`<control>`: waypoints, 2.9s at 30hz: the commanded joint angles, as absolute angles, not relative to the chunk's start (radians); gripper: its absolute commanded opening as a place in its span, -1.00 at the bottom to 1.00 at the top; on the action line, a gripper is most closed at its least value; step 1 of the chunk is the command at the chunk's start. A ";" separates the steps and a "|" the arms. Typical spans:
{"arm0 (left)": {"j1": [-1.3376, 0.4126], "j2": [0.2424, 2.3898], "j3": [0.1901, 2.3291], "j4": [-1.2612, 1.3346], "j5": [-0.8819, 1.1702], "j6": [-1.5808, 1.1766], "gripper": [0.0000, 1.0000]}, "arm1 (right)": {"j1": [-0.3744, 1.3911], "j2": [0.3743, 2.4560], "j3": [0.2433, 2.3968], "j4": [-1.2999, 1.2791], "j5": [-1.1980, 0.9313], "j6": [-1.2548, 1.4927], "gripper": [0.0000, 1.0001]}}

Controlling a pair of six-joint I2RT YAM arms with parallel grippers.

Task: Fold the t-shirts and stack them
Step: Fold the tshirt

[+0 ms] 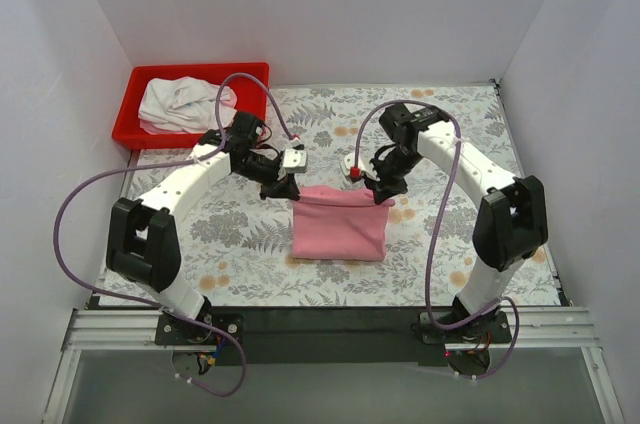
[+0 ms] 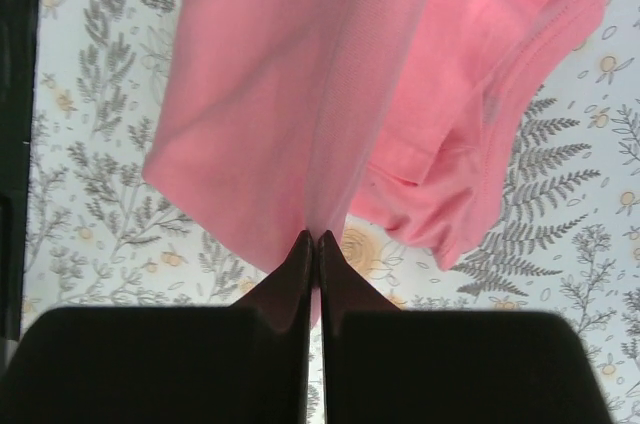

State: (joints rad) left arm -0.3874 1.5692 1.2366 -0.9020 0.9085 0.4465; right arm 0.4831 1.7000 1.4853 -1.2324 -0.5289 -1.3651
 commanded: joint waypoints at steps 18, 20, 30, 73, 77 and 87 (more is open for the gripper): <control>-0.281 1.851 1.371 -0.742 0.910 0.466 -1.00 | 0.382 2.051 1.770 -1.305 -0.463 -1.468 -0.97; -0.281 1.868 1.382 -0.739 0.908 0.465 -1.00 | 0.376 2.051 1.770 -1.304 -0.463 -1.468 -0.97; -0.281 1.927 1.374 -0.638 0.876 0.427 -1.00 | 0.345 2.129 1.867 -1.299 -0.448 -1.457 -0.95; -0.341 1.851 0.672 0.245 1.009 -1.364 -0.03 | 0.278 1.976 0.940 -0.411 -1.121 -0.041 0.01; -0.298 1.852 0.679 0.201 1.019 -1.344 -0.04 | 0.264 1.982 0.910 -0.440 -1.138 -0.063 0.01; -0.423 1.342 0.764 -0.132 0.526 -1.092 0.00 | 0.155 1.481 0.893 -0.598 -0.932 -0.262 0.35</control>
State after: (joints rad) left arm -0.3492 1.4509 0.7071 -0.0235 0.7979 -1.1923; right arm 0.2276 1.6867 0.9089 -0.5777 -1.0737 -0.1886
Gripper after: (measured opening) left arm 0.484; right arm 0.647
